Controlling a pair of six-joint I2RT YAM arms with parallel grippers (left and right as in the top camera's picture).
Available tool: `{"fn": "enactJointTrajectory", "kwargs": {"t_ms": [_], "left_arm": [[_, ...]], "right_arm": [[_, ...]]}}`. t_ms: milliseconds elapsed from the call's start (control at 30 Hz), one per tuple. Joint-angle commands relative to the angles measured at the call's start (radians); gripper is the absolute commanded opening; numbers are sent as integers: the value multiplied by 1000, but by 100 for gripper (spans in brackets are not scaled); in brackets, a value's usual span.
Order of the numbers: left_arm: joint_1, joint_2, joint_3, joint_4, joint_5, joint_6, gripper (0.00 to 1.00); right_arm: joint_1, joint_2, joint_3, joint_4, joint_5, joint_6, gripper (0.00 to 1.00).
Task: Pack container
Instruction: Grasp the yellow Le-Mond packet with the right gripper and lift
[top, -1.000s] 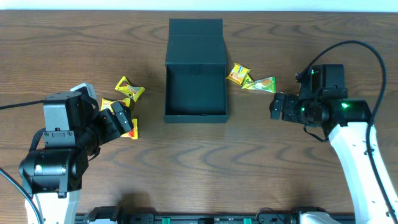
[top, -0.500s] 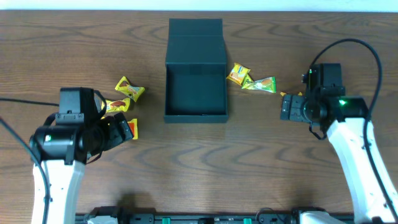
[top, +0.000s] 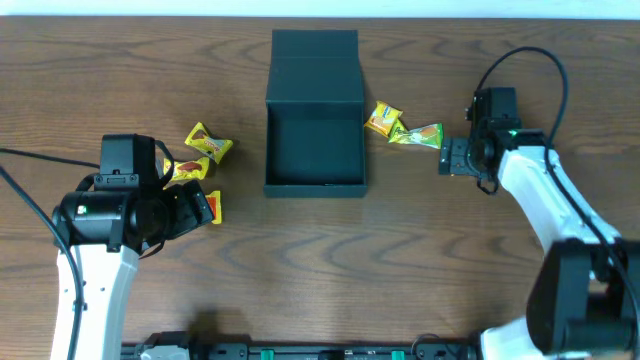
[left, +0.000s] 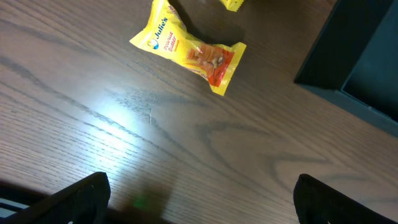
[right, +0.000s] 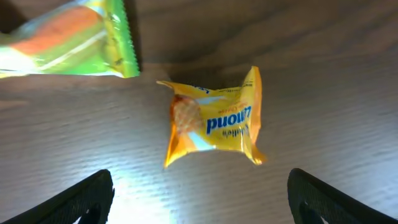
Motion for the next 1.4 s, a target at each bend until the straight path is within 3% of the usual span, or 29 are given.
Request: {"fn": "enactJointTrajectory", "kwargs": {"t_ms": [0, 333, 1367], "left_arm": [[2, 2, 7, -4, -19, -1, 95], [2, 2, 7, -4, -19, -1, 95], [2, 2, 7, -10, -18, -1, 95]], "right_arm": [[-21, 48, 13, 24, 11, -14, 90], [-74, 98, 13, 148, -5, -16, 88], [-79, 191, 13, 198, -72, -84, 73]]}}
